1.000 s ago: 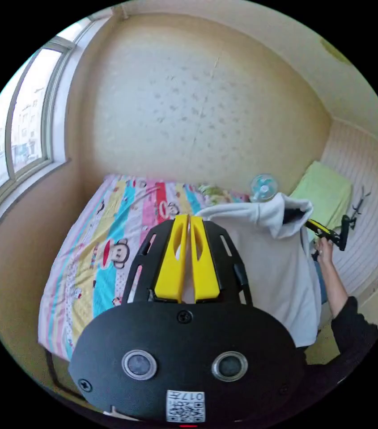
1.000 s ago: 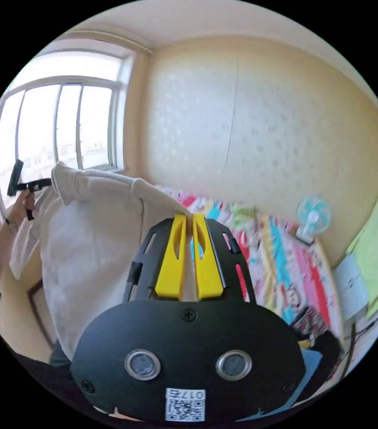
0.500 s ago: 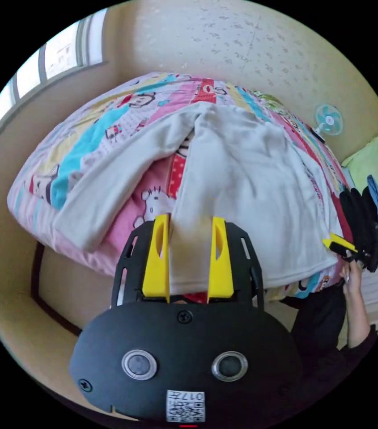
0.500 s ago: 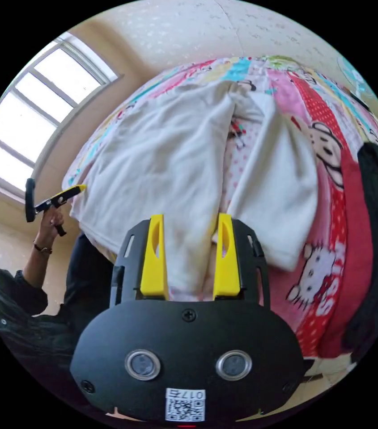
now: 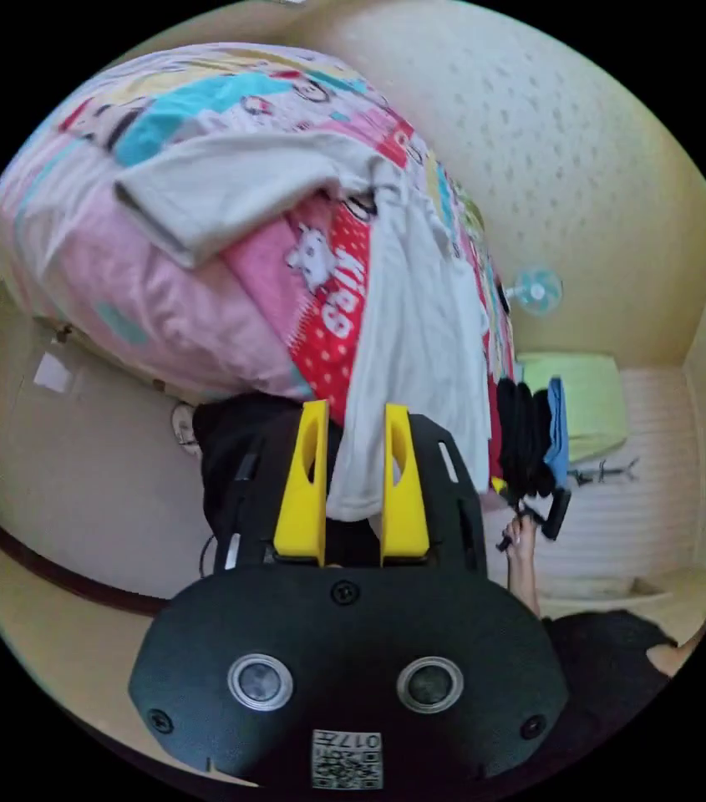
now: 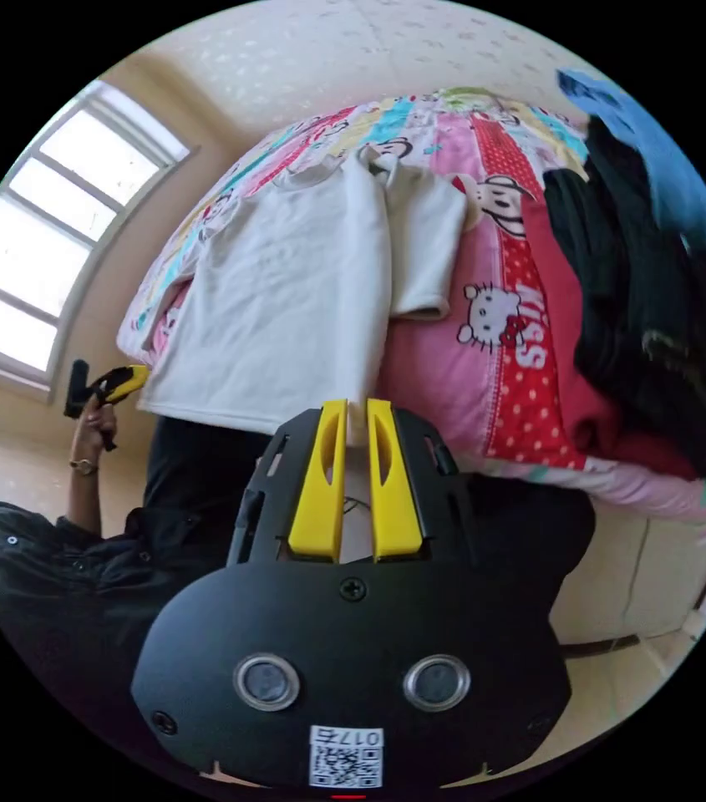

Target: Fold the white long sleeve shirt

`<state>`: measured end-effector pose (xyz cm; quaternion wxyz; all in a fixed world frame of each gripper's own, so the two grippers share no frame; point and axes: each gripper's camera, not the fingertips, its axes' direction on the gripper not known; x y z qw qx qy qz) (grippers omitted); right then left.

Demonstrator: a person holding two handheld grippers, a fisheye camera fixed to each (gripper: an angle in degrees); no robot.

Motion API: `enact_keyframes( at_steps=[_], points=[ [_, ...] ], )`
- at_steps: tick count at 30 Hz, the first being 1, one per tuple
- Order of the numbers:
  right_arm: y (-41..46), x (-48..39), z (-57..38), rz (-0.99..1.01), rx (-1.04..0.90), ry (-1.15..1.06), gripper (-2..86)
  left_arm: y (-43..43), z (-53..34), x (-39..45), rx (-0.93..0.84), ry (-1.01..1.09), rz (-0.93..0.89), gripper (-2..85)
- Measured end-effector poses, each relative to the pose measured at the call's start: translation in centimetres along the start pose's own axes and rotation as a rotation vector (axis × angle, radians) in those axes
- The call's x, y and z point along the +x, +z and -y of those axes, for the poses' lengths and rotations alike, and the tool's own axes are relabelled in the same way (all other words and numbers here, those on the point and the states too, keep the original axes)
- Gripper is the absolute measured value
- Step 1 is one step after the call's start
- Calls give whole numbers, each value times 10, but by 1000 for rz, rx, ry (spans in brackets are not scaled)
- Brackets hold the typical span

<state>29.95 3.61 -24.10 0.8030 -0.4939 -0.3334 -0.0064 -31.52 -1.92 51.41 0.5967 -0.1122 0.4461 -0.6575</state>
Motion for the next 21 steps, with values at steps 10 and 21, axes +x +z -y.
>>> enact_keyframes(
  at_steps=[10,21],
  points=[
    [-81,40,-44,165,214,24,7,-60,87,-81,429,-531,-92,35],
    [-69,40,-74,61,101,-59,4,-116,0,-186,695,-677,-305,137]
  ],
)
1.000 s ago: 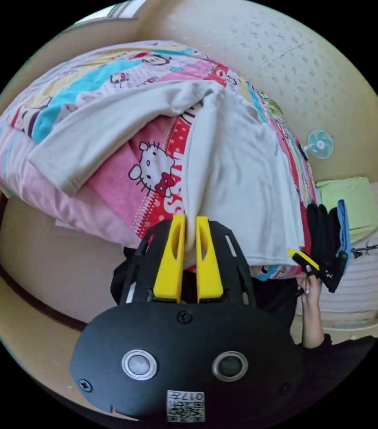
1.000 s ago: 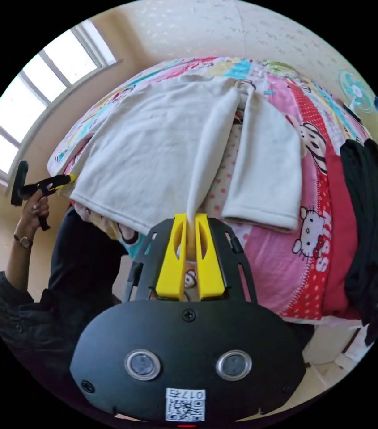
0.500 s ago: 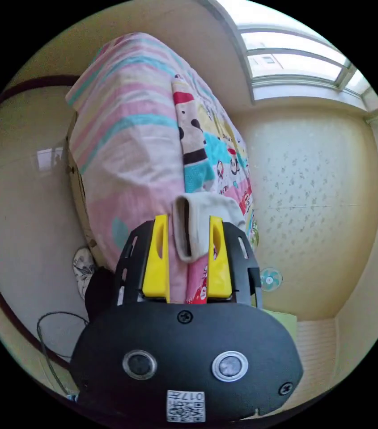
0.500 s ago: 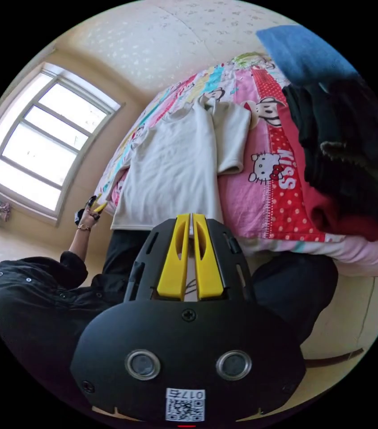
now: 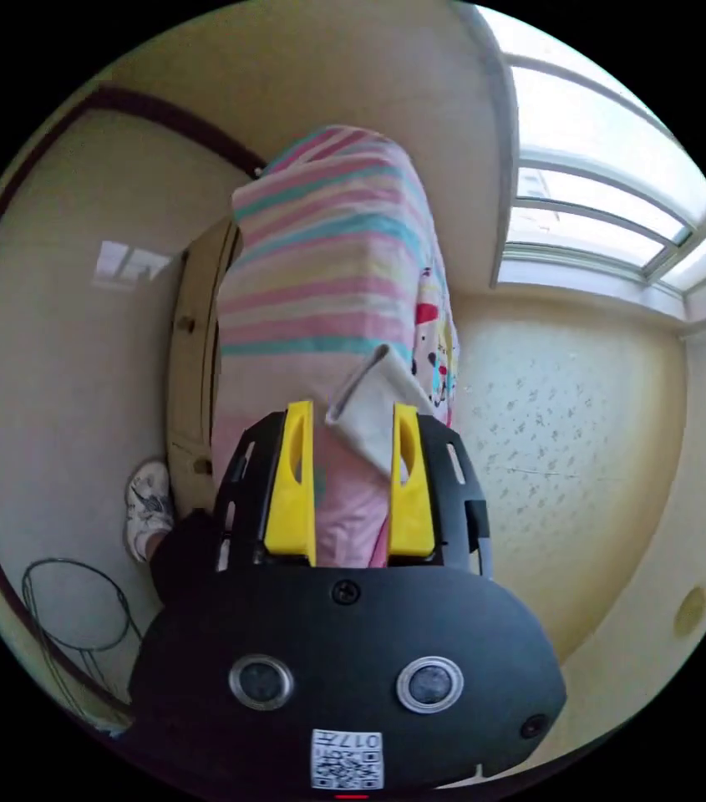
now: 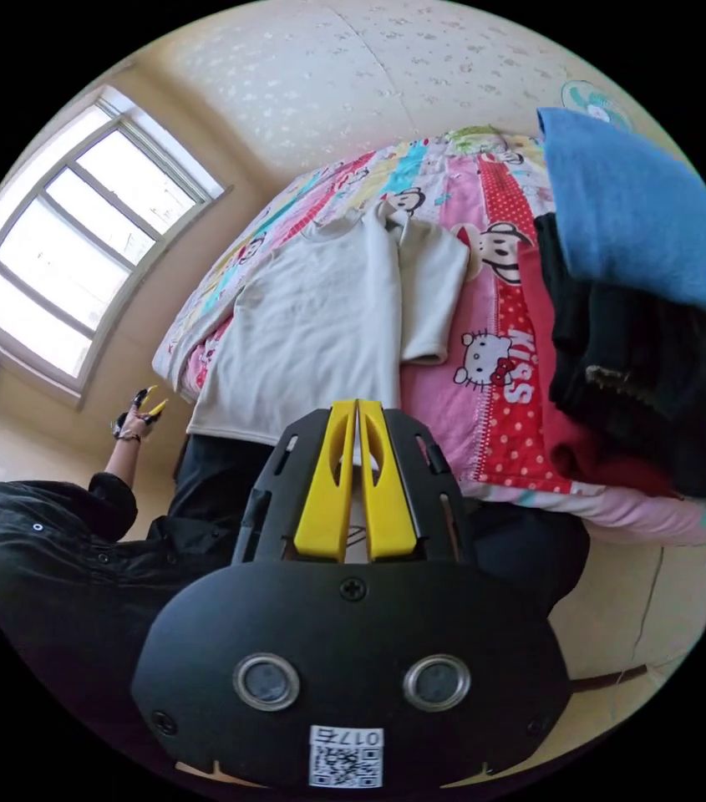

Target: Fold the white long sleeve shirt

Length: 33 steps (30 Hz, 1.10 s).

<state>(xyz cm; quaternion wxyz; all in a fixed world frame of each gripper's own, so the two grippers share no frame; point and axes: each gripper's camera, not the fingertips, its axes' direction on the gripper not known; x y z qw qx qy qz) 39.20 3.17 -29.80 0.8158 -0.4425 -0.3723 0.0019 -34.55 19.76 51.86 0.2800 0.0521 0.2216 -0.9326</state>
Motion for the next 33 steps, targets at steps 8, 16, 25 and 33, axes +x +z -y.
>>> enact_keyframes(
  at_steps=[8,16,25,33],
  points=[
    [30,-9,-18,92,-38,-10,5,21,-29,-37,135,-69,-327,121],
    [64,-40,-51,-46,-82,-189,6,15,-75,144,200,378,-303,46],
    [97,-46,-74,-112,-72,-128,10,235,-325,334,-462,1004,-509,76],
    [118,-67,-59,-628,-7,-230,39,287,-435,196,-789,1061,-177,101]
  ],
)
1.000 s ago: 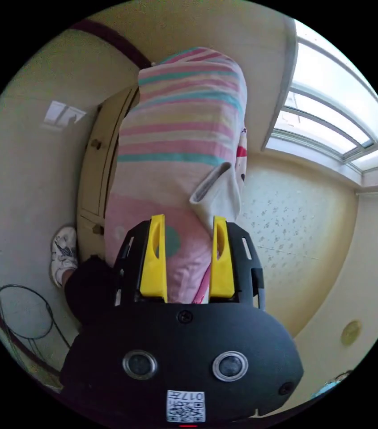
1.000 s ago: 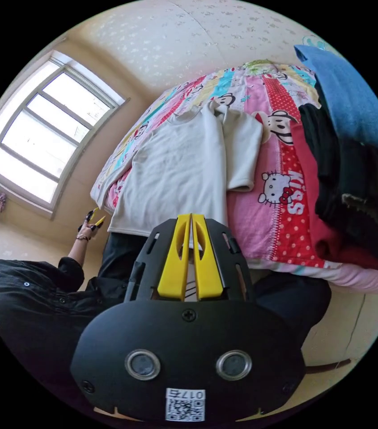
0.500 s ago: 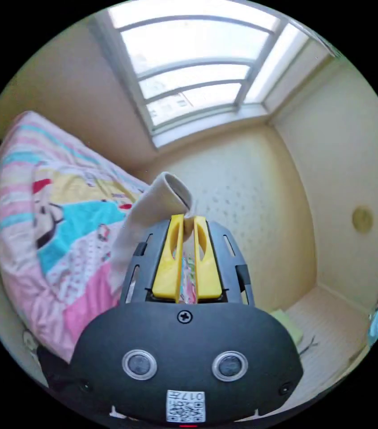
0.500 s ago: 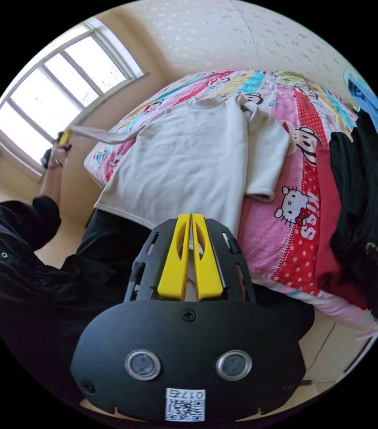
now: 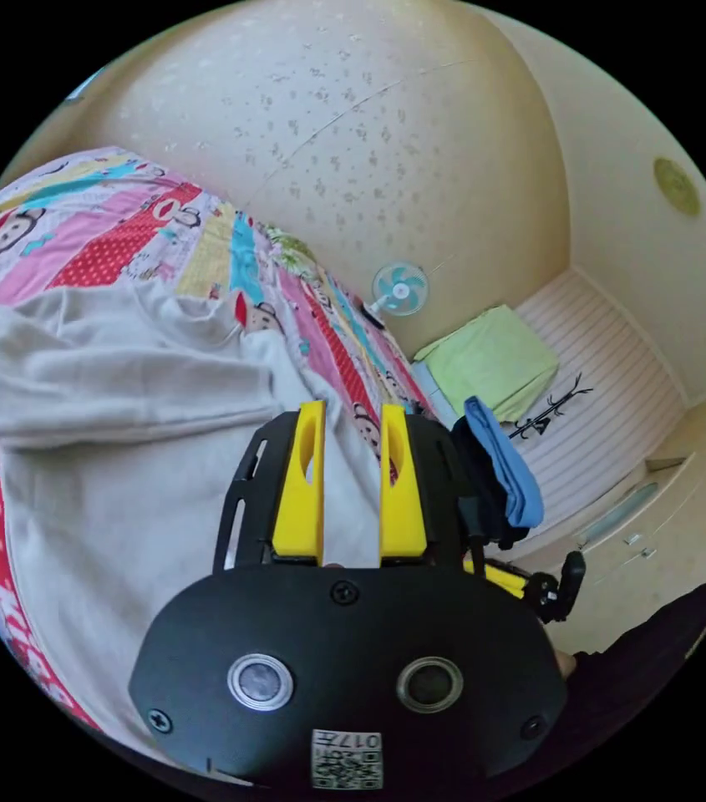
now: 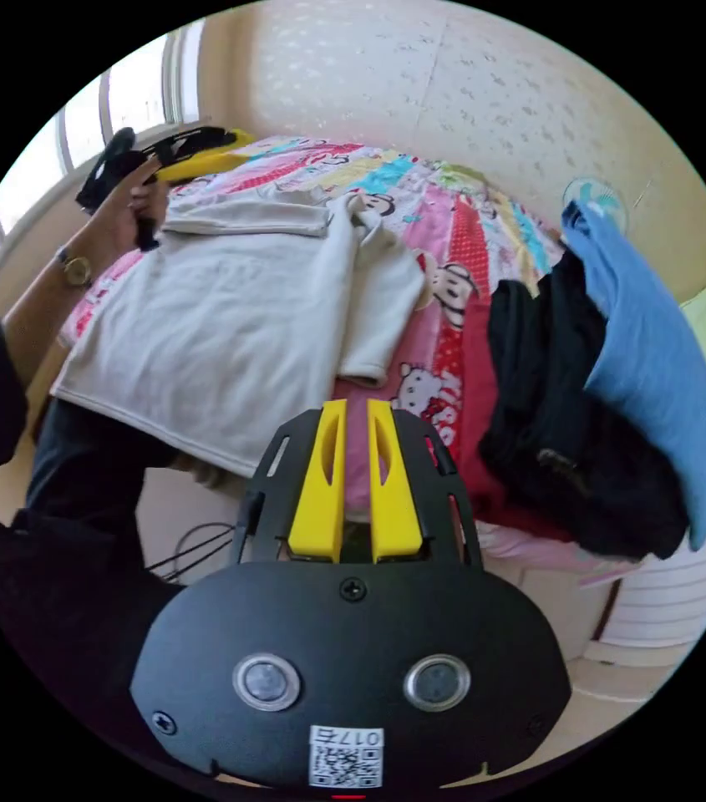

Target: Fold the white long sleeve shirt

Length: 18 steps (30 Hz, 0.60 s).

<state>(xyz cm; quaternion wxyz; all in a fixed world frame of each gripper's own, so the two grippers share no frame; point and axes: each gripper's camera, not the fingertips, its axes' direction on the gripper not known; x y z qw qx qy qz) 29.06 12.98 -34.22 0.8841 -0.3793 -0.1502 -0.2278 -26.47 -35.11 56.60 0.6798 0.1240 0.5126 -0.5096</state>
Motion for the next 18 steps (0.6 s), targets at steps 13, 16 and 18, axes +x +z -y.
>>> enact_keyframes(
  at_steps=[13,16,18],
  points=[
    [103,-56,129,131,-386,-513,18,-34,-137,-97,-93,-88,22,-6],
    [33,-16,155,249,-221,-341,12,-33,-139,-96,-90,-50,36,-7],
    [4,24,161,313,-138,-162,11,-34,-146,-96,-52,-11,39,-7]
  ],
)
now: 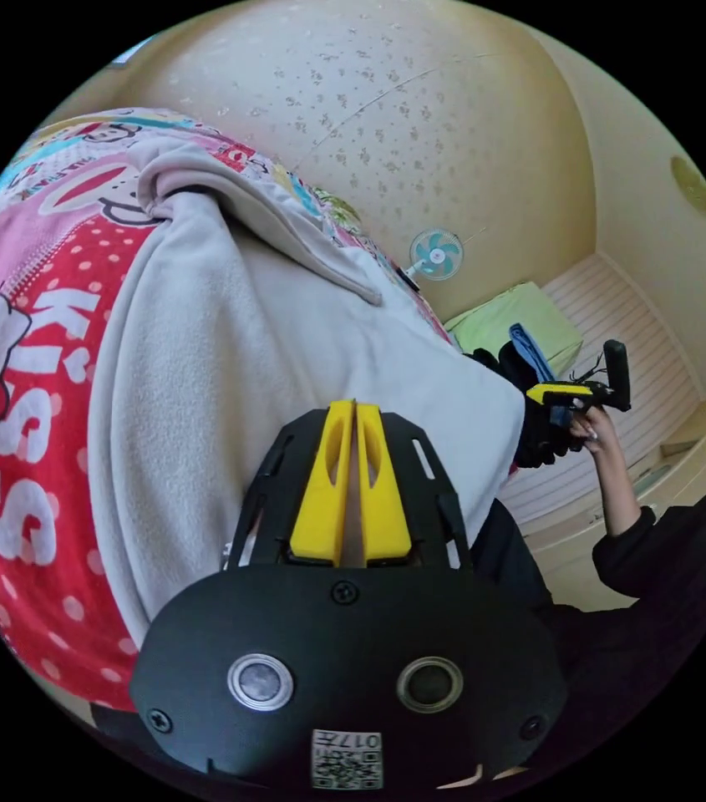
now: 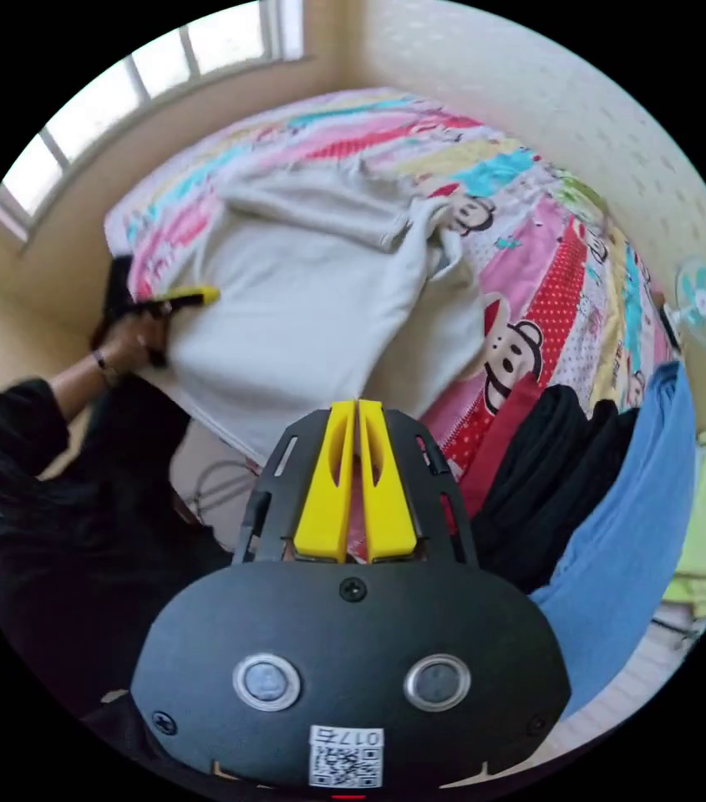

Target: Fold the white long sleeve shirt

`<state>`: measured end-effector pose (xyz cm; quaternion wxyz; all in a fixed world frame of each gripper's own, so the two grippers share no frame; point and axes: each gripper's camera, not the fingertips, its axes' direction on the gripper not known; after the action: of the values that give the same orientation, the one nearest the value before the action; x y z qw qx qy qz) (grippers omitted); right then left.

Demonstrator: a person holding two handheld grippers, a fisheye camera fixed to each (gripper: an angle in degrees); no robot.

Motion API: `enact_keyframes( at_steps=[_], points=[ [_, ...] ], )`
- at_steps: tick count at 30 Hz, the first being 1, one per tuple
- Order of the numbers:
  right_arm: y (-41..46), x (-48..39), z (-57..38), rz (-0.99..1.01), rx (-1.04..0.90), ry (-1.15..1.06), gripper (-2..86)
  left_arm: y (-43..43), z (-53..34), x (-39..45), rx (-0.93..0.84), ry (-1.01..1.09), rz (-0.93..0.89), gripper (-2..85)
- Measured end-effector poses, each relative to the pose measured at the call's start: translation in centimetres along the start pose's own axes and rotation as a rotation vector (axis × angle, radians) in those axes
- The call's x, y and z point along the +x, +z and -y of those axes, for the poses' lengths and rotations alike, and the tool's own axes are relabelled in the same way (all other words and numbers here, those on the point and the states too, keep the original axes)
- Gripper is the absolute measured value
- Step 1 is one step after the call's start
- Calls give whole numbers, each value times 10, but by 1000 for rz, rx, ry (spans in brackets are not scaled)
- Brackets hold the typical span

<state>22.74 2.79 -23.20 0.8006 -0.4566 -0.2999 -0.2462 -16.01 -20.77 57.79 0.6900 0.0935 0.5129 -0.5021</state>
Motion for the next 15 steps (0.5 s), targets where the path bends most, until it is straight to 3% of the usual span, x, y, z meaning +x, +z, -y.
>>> enact_keyframes(
  at_steps=[3,5,8,11,13,15],
  points=[
    [-15,40,-19,-225,6,160,16,-1,-2,-10,10,-18,-62,-7],
    [-4,37,-19,-187,-10,116,25,-2,-3,-13,16,-15,-76,-7],
    [23,-6,-6,-93,2,-71,59,-3,-3,-16,21,-4,-69,-7],
    [97,-45,18,-252,-193,-255,84,-4,-3,-20,25,-10,-79,-6],
    [180,-60,19,-363,-472,-463,90,-5,-3,-23,25,-13,-87,-6],
    [186,-71,22,-414,-481,-585,78,-6,-3,-26,27,-15,-97,-6]
  ],
)
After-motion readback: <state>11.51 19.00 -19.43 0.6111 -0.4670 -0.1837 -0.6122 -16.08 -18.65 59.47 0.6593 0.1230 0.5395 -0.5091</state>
